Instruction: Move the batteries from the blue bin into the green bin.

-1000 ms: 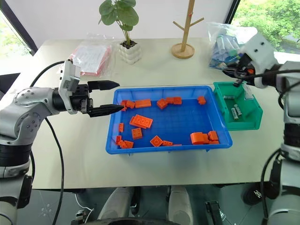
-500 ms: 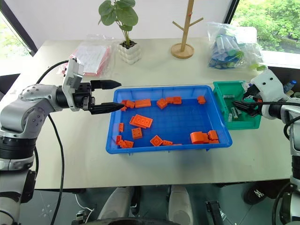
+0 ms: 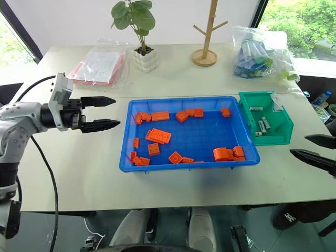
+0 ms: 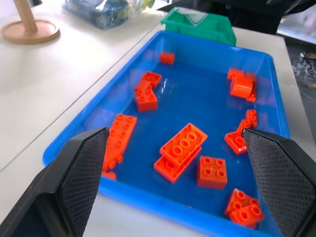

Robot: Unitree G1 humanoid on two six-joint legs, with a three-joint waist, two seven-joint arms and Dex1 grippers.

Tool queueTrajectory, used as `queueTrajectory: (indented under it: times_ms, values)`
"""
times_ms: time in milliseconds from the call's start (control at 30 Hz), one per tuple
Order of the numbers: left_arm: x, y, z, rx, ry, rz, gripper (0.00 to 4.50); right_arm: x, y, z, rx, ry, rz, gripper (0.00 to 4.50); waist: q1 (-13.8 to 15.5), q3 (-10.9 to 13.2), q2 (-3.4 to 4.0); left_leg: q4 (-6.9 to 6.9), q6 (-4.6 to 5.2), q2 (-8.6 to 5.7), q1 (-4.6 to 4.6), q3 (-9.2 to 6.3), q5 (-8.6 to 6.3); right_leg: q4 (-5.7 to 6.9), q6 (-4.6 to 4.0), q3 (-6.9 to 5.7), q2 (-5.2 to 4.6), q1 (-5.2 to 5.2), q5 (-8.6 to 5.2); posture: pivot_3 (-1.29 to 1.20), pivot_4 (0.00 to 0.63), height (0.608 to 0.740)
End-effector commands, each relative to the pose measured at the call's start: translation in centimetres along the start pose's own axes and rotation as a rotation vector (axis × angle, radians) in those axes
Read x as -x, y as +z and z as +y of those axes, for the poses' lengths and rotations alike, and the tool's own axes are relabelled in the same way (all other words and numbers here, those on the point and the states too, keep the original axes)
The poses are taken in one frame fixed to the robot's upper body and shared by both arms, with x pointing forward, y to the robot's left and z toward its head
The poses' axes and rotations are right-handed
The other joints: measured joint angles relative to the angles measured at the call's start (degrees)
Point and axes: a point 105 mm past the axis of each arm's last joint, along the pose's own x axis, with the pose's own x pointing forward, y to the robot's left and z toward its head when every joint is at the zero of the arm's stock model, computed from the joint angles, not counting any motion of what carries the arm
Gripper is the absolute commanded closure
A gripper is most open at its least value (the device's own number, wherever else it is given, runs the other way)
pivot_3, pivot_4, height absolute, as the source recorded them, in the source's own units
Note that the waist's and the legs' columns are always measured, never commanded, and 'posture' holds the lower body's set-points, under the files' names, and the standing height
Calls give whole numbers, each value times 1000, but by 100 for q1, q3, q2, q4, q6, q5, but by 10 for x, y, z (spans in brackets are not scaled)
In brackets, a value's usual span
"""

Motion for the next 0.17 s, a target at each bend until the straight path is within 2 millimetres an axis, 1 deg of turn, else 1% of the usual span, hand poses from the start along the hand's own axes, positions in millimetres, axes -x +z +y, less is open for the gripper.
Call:
queueTrajectory:
  times_ms: [33, 167]
  values:
    - [11, 9, 4, -15, 35, -29, 0, 7, -2, 0, 13, -24, -27, 1091, 13, 0, 0, 0, 0, 0, 0, 0, 0, 0, 0, 0, 0, 0, 0, 0, 150, 692]
    - [15, 9, 3, -14, 48, -26, 0, 0, -4, 4, 17, -27, -42, 1091, 15, 0, 0, 1, 0, -4, -2, 1, 0, -1, -2, 2, -8, 1, 1, 0, 150, 692]
